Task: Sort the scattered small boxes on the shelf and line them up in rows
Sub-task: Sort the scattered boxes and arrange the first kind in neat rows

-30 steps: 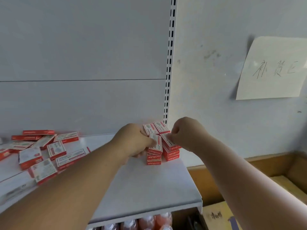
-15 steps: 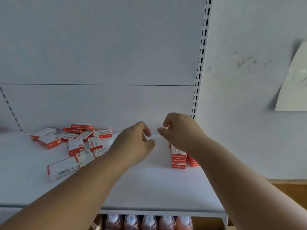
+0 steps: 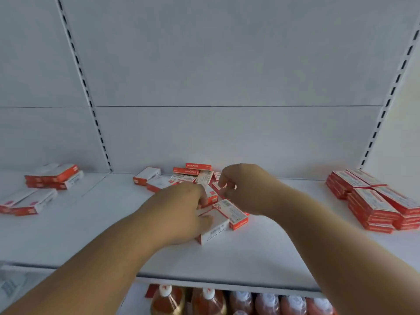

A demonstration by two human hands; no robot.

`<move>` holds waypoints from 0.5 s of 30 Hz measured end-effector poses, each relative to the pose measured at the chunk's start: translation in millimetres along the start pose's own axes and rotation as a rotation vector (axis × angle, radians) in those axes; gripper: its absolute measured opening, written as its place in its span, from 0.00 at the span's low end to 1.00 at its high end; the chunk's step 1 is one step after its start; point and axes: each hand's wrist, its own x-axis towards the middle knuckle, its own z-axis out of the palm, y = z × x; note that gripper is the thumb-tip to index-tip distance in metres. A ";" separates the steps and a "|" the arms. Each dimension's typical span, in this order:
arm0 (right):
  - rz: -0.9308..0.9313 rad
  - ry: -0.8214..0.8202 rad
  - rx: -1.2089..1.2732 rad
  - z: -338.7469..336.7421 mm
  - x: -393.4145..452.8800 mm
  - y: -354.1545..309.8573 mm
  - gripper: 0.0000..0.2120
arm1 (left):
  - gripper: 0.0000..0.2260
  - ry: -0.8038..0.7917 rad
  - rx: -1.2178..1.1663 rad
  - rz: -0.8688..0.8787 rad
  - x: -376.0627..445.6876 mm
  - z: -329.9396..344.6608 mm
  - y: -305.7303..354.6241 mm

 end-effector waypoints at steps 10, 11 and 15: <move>0.158 0.104 0.046 16.4 -2.0 -18.5 0.05 | 0.16 -0.050 -0.024 0.171 -2.9 5.2 -19.9; 0.163 0.116 0.049 16.7 -0.1 -19.0 0.05 | 0.16 -0.014 -0.033 0.160 -4.2 5.5 -22.4; 0.182 0.110 0.066 18.4 12.8 -24.1 0.04 | 0.17 0.202 -0.091 0.052 -3.2 -5.8 -48.7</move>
